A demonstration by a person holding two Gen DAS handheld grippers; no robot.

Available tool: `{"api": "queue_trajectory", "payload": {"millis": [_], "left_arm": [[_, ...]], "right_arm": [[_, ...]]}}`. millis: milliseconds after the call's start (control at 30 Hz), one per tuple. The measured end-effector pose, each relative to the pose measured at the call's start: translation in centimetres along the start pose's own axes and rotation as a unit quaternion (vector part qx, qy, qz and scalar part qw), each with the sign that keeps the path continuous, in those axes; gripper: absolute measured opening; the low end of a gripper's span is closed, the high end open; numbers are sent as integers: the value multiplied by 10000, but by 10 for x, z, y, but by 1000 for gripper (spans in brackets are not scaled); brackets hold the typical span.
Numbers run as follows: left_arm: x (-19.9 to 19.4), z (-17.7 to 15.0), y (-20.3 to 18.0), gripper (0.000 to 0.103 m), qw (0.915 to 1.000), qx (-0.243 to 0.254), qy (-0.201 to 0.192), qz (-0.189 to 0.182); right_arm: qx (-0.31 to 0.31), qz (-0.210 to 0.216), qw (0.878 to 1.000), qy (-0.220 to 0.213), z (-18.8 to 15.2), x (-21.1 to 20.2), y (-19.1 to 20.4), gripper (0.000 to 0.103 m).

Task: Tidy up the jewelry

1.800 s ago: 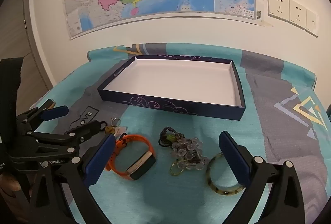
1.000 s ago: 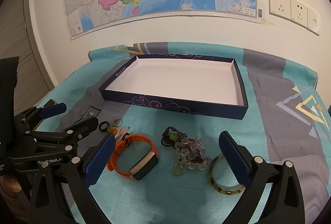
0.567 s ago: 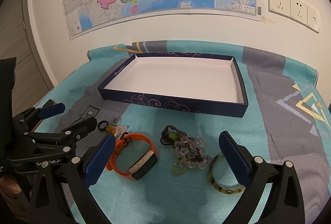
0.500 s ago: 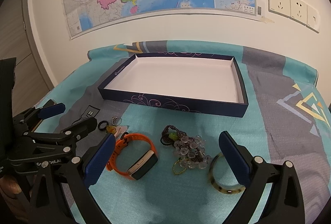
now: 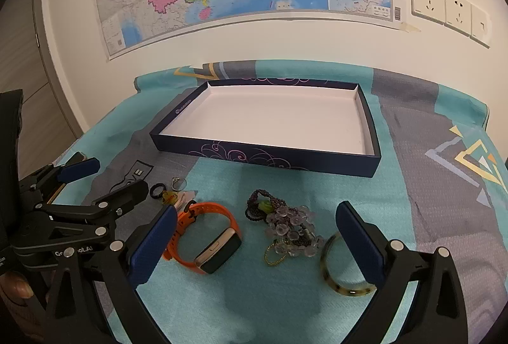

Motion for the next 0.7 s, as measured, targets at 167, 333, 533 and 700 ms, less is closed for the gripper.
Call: {"api": "queue_trajectory", "payload": {"millis": [167,333,533,700], "left_arm": [[0,0,-1,97,10000,-4,2,1],[0,0,-1,97,10000,-1,2,5],[0,0,-1,97,10000,-3,2,7],[0,-1,-2,97,10000,0,0,7]], "right_arm": [[21,10,10000,18,-1,0,0,97],[33,22,10000,23,-1,1,0,97],[44,28,10000,27,-1,1,0,97],[51,27,10000,25,-1,1,0,97]]}}
Point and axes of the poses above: each gripper's, at about its wrist camera, not at the fingertips, and x roughly the way its jaws point, y to its left, z to its top, the point moved 10 cm from there along x, roughly the way its jaws point, and after that the axes turned 15 degrees about z, right-handed, at the moved point
